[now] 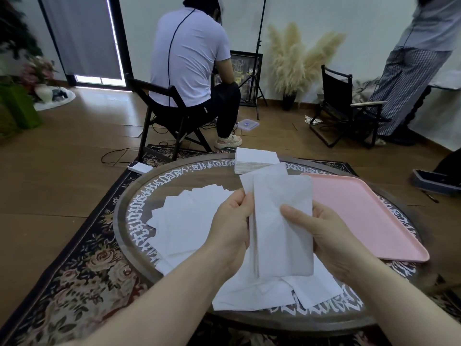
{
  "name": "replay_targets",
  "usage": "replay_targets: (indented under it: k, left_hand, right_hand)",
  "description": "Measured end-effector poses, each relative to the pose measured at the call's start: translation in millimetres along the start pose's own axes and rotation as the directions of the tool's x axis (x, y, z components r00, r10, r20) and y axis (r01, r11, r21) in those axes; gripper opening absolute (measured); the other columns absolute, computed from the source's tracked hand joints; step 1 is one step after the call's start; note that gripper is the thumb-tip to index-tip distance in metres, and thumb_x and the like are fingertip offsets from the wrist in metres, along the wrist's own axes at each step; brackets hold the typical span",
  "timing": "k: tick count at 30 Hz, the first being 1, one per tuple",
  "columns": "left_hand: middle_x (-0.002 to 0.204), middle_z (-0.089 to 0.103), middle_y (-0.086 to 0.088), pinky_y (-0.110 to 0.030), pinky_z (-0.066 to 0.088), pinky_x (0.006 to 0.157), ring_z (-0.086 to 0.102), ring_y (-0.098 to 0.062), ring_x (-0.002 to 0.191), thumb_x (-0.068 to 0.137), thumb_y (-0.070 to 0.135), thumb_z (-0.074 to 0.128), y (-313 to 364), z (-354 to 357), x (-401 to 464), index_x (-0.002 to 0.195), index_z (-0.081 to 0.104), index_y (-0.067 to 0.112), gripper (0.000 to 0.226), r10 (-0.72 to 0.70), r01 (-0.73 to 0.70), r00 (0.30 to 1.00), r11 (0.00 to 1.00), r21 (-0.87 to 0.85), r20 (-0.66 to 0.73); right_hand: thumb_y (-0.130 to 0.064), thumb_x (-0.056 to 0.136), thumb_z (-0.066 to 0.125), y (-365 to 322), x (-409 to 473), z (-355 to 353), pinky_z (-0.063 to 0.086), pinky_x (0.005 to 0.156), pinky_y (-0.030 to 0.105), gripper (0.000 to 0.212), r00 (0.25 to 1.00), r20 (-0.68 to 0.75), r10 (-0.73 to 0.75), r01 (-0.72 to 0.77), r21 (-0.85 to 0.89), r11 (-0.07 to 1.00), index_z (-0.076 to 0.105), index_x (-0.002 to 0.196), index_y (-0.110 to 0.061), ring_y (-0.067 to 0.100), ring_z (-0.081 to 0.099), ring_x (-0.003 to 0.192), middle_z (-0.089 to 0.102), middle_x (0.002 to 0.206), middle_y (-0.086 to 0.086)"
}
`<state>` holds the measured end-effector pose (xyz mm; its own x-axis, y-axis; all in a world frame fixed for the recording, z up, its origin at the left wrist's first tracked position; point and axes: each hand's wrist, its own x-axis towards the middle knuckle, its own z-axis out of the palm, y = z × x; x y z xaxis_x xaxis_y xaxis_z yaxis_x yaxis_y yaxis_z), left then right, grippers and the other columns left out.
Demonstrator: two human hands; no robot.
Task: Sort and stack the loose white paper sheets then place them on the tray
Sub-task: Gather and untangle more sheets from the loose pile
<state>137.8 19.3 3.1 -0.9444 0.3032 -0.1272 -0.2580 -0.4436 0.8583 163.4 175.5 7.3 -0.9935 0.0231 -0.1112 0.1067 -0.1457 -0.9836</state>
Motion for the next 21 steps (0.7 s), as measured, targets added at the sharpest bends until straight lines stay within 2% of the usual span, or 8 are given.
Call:
replay_targets:
  k: [7,11,13,16,19,21]
  left_hand:
    - [0.106,0.075,-0.006,-0.030,0.056,0.078,0.071,-0.016,0.085,0.102,0.014,0.047,1.7,0.4,-2.2,0.107,0.068,0.012,0.021,-0.019,0.020,1.000,0.998,-0.067,0.008]
    - [0.113,0.072,-0.012,-0.032,0.056,0.077,0.069,-0.021,0.092,0.101,0.013,0.046,3.9,0.2,-3.7,0.119,0.064,0.004,0.027,-0.020,0.020,1.000,0.997,-0.071,0.004]
    - [0.118,0.070,-0.014,-0.033,0.056,0.079,0.068,-0.024,0.099,0.101,0.019,0.046,5.0,0.2,-3.7,0.123,0.063,0.002,0.033,-0.026,0.027,1.000,0.997,-0.072,0.012]
    - [0.119,0.070,-0.015,-0.038,0.054,0.090,0.068,-0.027,0.107,0.102,0.034,0.045,5.4,1.2,-4.4,0.122,0.065,0.006,0.040,-0.041,0.043,0.998,0.998,-0.046,0.050]
    - [0.113,0.072,-0.013,-0.036,0.056,0.082,0.070,-0.024,0.093,0.099,0.017,0.051,2.5,-0.7,-1.5,0.118,0.066,0.008,0.025,0.012,-0.012,0.999,1.000,0.003,0.035]
    - [0.108,0.074,-0.012,-0.036,0.057,0.080,0.071,-0.023,0.089,0.100,0.012,0.051,1.4,-3.1,1.3,0.114,0.067,0.010,0.022,0.032,-0.033,0.999,0.999,0.027,0.023]
  right_hand:
    - [-0.027,0.076,0.072,-0.2,0.0,6.1,0.054,0.058,0.019,0.034,0.999,-0.029,-0.022,0.021,-0.013,1.000,0.070,0.107,-0.014,0.014,0.074,0.081,0.077,0.100,0.003]
    - [-0.029,0.074,0.072,-0.6,0.6,8.2,0.054,0.058,0.018,0.037,0.998,-0.033,-0.056,0.055,-0.033,0.998,0.069,0.109,-0.014,0.015,0.074,0.082,0.077,0.101,0.002]
    - [-0.030,0.074,0.072,-0.2,0.4,8.7,0.054,0.059,0.018,0.038,0.997,-0.038,-0.074,0.072,-0.044,0.996,0.069,0.109,-0.016,0.015,0.074,0.084,0.077,0.102,0.001]
    - [-0.031,0.075,0.071,0.5,0.5,9.3,0.055,0.061,0.019,0.040,0.996,-0.034,-0.078,0.077,-0.033,0.996,0.069,0.112,-0.015,0.017,0.074,0.089,0.076,0.103,0.002]
    - [-0.030,0.076,0.072,-0.3,0.0,9.3,0.055,0.063,0.021,0.040,0.996,-0.026,-0.083,0.081,-0.054,0.995,0.068,0.113,-0.015,0.018,0.074,0.091,0.076,0.103,0.001]
    - [-0.024,0.080,0.074,-2.0,-0.2,9.5,0.056,0.068,0.024,0.034,0.986,-0.083,-0.146,0.135,-0.126,0.983,0.065,0.112,-0.014,0.017,0.073,0.092,0.076,0.101,0.000]
